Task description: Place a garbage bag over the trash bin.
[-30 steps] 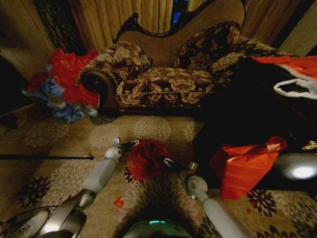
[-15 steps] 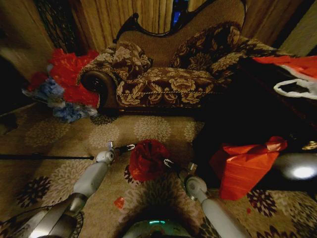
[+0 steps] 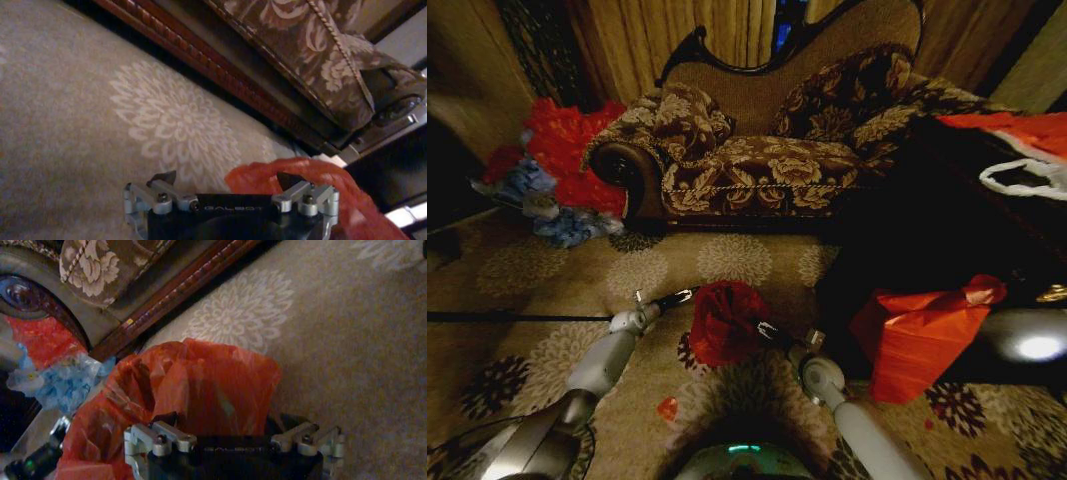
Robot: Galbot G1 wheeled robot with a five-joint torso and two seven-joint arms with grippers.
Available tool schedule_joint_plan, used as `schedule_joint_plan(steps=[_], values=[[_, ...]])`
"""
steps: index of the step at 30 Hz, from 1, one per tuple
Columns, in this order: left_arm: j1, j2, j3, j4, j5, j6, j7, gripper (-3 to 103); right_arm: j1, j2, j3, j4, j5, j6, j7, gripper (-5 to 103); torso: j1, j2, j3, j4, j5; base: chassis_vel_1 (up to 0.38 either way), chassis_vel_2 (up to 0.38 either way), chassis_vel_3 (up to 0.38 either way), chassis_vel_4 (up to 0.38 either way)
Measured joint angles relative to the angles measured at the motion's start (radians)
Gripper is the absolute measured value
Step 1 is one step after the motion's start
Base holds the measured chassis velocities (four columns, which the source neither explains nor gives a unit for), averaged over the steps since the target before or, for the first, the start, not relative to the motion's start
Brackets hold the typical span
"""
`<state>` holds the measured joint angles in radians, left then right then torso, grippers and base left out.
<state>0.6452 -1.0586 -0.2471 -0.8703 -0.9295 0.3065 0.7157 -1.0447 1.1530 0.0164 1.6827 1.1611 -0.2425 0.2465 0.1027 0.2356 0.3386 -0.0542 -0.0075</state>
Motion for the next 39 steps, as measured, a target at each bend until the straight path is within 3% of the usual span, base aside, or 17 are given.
schedule_joint_plan(steps=[6, 9, 12, 13, 15, 17, 18, 21, 22, 26, 27, 29, 30, 33, 39], values=[[0.036, 0.034, -0.029, -0.013, 0.009, -0.008, 0.071, 100, -0.009, 0.003, 0.001, 0.002, -0.001, 0.0, 0.0, 100, 0.0, 0.0, 0.0, 0.0, 0.0001, 0.0, 0.0, 0.0, 0.0], [0.06, 0.035, -0.056, -0.05, -0.001, -0.015, 0.019, 100, -0.018, 0.004, 0.002, 0.011, -0.005, 0.0, -0.001, 100, 0.0, 0.0, 0.0, -0.0001, 0.0, 0.0, 0.0, 0.0, 0.0], [0.143, 0.059, -0.09, -0.247, -0.018, -0.024, -0.197, 100, -0.033, 0.0, 0.005, 0.032, -0.039, 0.003, -0.012, 100, 0.0, 0.0, 0.0, -0.0002, -0.0001, 0.0, 0.0, 0.0, 0.0], [0.143, 0.059, -0.09, -0.247, -0.018, -0.024, -0.197, 100, -0.033, 0.0, 0.005, 0.032, -0.039, 0.003, -0.012, 100, 0.0, 0.0, 0.0, -0.0002, -0.0001, 0.0, 0.0, 0.0, 0.0], [0.22, 0.073, -0.122, -0.488, -0.045, 0.051, -0.453, 100, -0.04, -0.004, 0.011, 0.045, -0.074, 0.007, -0.026, 100, 0.0, 0.0, 0.0, 0.0002, 0.0004, 0.0, 0.0, 0.0, 0.0], [0.263, 0.075, -0.133, -0.655, -0.042, 0.097, -0.617, 100, -0.044, -0.007, 0.016, 0.047, -0.116, 0.018, -0.036, 100, 0.0, 0.0, 0.0, -0.0003, 0.0006, 0.0, 0.0, 0.0, 0.0], [0.263, 0.075, -0.133, -0.655, -0.042, 0.097, -0.617, 100, -0.044, -0.007, 0.016, 0.047, -0.116, 0.018, -0.036, 100, 0.0, 0.0, 0.0, -0.0003, 0.0006, 0.0, 0.0, 0.0, 0.0], [0.308, 0.077, -0.125, -0.854, -0.048, 0.159, -0.833, 100, -0.062, -0.023, 0.039, 0.075, -0.151, 0.032, -0.049, 100, 0.0, 0.0, 0.0, -0.0001, 0.0001, 0.0, 0.0, 0.0, 0.0], [0.308, 0.077, -0.125, -0.854, -0.048, 0.159, -0.833, 100, -0.062, -0.023, 0.039, 0.075, -0.151, 0.032, -0.049, 100, 0.0, 0.0, 0.0, -0.0001, 0.0001, 0.0, 0.0, 0.0, 0.0], [0.339, 0.068, -0.062, -1.066, -0.057, 0.224, -1.129, 102, -0.106, -0.051, 0.072, 0.136, -0.24, 0.065, -0.061, 100, 0.0, 0.0, 0.0, -0.0003, 0.0001, 0.0, 0.0, 0.0, 0.0], [0.339, 0.068, -0.062, -1.066, -0.057, 0.224, -1.129, 102, -0.106, -0.051, 0.072, 0.136, -0.24, 0.065, -0.061, 100, 0.0, 0.0, 0.0, -0.0003, 0.0001, 0.0, 0.0, 0.0, 0.0], [0.339, 0.067, -0.019, -1.148, -0.065, 0.28, -1.253, 99, -0.127, -0.06, 0.09, 0.17, -0.261, 0.071, -0.059, 100, 0.0, 0.0, 0.0, -0.0002, 0.0003, 0.0, 0.0, 0.0, 0.0], [0.339, 0.067, -0.019, -1.148, -0.065, 0.28, -1.253, 99, -0.127, -0.06, 0.09, 0.17, -0.261, 0.071, -0.059, 100, 0.0, 0.0, 0.0, -0.0002, 0.0003, 0.0, 0.0, 0.0, 0.0], [0.298, 0.065, 0.061, -1.204, -0.144, 0.313, -1.409, 89, -0.142, -0.057, 0.111, 0.223, -0.269, 0.072, -0.009, 100, 0.0, 0.0, 0.0, -0.0001, 0.0007, 0.0, 0.0, 0.0, 0.0], [0.208, 0.019, 0.222, -1.144, -0.191, 0.297, -1.506, 72, -0.174, -0.055, 0.152, 0.324, -0.288, 0.064, 0.029, 100, 0.0, 0.0, 0.0, -0.0001, 0.0, 0.0, 0.0, 0.0, 0.0]])
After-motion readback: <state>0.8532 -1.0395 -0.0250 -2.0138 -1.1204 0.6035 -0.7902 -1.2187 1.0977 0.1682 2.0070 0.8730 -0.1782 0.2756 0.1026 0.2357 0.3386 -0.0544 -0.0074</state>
